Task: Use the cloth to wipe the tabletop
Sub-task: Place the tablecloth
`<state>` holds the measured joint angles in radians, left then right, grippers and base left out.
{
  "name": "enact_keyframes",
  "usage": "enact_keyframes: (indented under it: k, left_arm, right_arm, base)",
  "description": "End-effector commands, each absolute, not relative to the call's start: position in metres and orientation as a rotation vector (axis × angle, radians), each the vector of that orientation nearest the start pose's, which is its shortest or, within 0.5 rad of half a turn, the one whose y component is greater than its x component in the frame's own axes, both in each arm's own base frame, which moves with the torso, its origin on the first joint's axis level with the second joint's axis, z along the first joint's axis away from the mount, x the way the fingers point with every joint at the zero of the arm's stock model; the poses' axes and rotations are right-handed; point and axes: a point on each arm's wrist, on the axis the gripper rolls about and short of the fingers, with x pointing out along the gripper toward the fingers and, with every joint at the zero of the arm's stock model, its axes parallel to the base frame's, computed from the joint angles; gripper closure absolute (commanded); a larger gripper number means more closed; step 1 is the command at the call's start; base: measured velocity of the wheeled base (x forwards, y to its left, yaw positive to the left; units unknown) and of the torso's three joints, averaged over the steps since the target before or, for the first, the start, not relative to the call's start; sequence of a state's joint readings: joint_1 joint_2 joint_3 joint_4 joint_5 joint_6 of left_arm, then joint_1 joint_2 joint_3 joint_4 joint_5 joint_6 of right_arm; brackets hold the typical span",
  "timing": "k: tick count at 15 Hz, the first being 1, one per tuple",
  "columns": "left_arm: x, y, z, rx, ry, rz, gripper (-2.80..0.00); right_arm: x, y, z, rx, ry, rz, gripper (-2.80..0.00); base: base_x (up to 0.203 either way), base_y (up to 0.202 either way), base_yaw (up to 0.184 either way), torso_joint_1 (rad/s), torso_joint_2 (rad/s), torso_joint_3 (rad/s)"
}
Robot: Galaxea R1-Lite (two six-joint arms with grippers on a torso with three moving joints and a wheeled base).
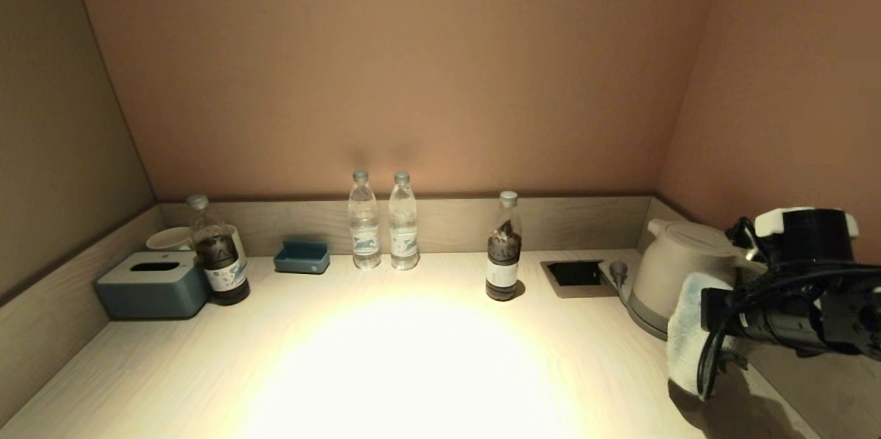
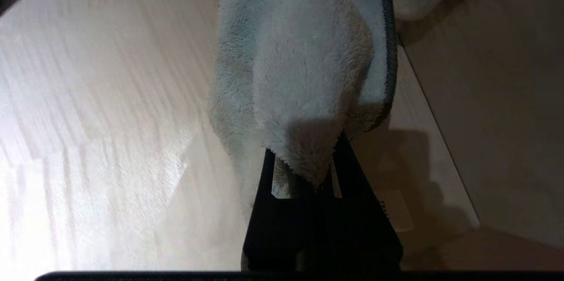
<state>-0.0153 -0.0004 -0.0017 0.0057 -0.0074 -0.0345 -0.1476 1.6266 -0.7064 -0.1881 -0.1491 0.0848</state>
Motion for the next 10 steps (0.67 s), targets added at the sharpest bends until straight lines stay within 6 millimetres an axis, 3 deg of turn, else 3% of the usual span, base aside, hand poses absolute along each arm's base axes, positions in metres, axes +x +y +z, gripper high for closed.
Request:
enact_keyframes:
  k: [1, 6, 10]
  left_arm:
    - [-0.023, 0.000, 0.075, -0.035, 0.006, -0.023, 0.00]
    - [-0.023, 0.000, 0.075, -0.035, 0.005, -0.023, 0.00]
    - [-0.023, 0.000, 0.075, -0.035, 0.005, -0.023, 0.00]
  right_arm:
    - [0.238, -0.043, 0.144, 0.061, 0.702, -0.323, 0.00]
    - [0.226, -0.053, 0.124, 0.058, 0.788, -0.356, 0.00]
    - [0.233, -0.054, 0.107, 0.057, 0.860, -0.353, 0.00]
  base:
    - [0.000, 0.000, 0.000, 0.000, 0.00, 0.000]
    - [0.000, 0.000, 0.000, 0.000, 0.00, 0.000]
    - [0.000, 0.000, 0.000, 0.000, 0.00, 0.000]
